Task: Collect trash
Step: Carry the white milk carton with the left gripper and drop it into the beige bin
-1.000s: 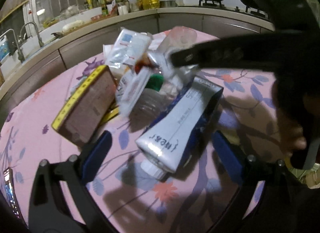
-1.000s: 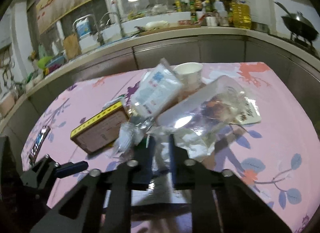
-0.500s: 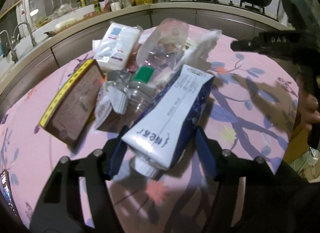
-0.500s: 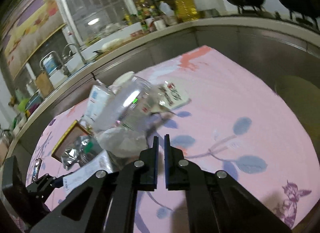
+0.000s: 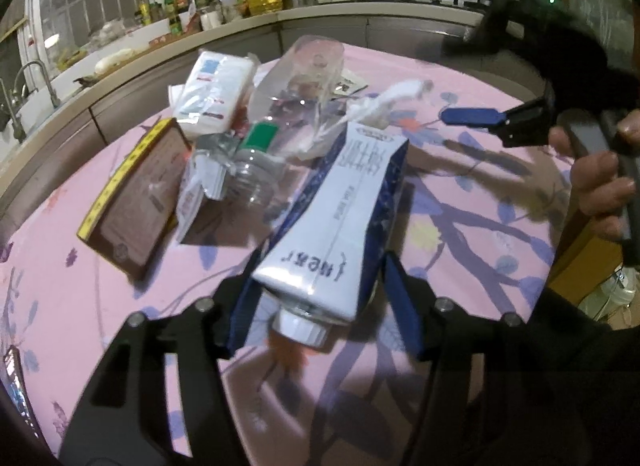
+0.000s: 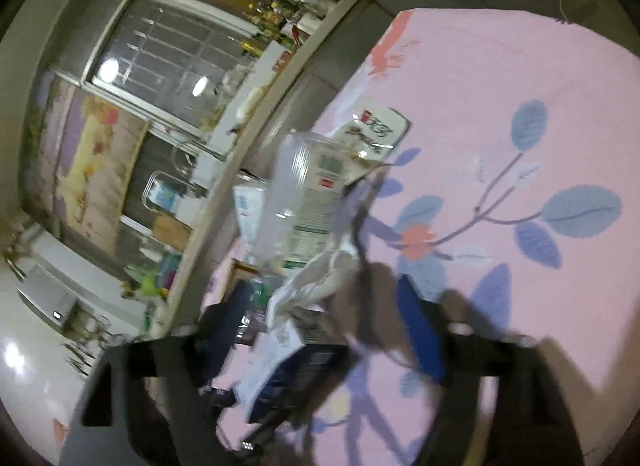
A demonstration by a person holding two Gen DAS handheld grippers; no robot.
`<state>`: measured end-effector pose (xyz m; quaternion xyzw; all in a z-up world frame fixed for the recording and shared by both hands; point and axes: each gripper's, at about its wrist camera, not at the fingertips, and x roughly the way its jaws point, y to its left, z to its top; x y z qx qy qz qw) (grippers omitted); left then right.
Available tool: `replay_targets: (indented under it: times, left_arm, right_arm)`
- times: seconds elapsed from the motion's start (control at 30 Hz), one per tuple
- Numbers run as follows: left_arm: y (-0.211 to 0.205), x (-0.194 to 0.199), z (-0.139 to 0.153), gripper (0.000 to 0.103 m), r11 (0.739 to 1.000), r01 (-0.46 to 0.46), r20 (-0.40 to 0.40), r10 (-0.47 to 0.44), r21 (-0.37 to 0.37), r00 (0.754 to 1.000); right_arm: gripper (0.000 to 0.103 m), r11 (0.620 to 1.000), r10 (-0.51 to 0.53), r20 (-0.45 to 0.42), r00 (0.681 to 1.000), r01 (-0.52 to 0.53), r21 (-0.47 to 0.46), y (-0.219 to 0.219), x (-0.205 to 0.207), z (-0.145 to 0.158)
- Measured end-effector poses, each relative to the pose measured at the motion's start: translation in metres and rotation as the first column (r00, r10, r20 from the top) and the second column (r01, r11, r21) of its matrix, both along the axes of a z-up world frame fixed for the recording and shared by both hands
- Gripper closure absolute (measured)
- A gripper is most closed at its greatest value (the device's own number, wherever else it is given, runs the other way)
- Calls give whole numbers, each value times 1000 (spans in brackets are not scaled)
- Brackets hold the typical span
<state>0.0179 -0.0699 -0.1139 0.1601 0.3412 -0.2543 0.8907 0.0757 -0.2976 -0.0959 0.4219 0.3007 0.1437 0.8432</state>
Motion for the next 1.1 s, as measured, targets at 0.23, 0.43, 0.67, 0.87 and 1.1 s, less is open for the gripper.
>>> replay_targets:
  times: [0.23, 0.43, 0.67, 0.87, 1.1]
  left_arm:
    - [-12, 1, 1, 29, 1000, 26, 15, -26, 16, 1000]
    - [-16, 5, 1, 45, 999, 28, 18, -29, 23, 999]
    - [-12, 6, 5, 48, 998, 53, -36, -53, -23, 998]
    - [-28, 7, 16, 49, 993, 106, -55, -109, -61, 992]
    - [-54, 19, 25, 49, 987, 146, -84, -152, -74, 985]
  right_arm:
    - [27, 990, 50, -72, 996, -59, -130, 10, 21, 8]
    - [57, 981, 114, -159, 981, -137, -138, 29, 50, -7]
    - [99, 985, 48, -146, 988, -72, -158, 4, 31, -3]
    - [99, 983, -77, -97, 992, 60, -173, -42, -2, 4]
    - [100, 965, -191, -25, 981, 183, -189, -79, -25, 19]
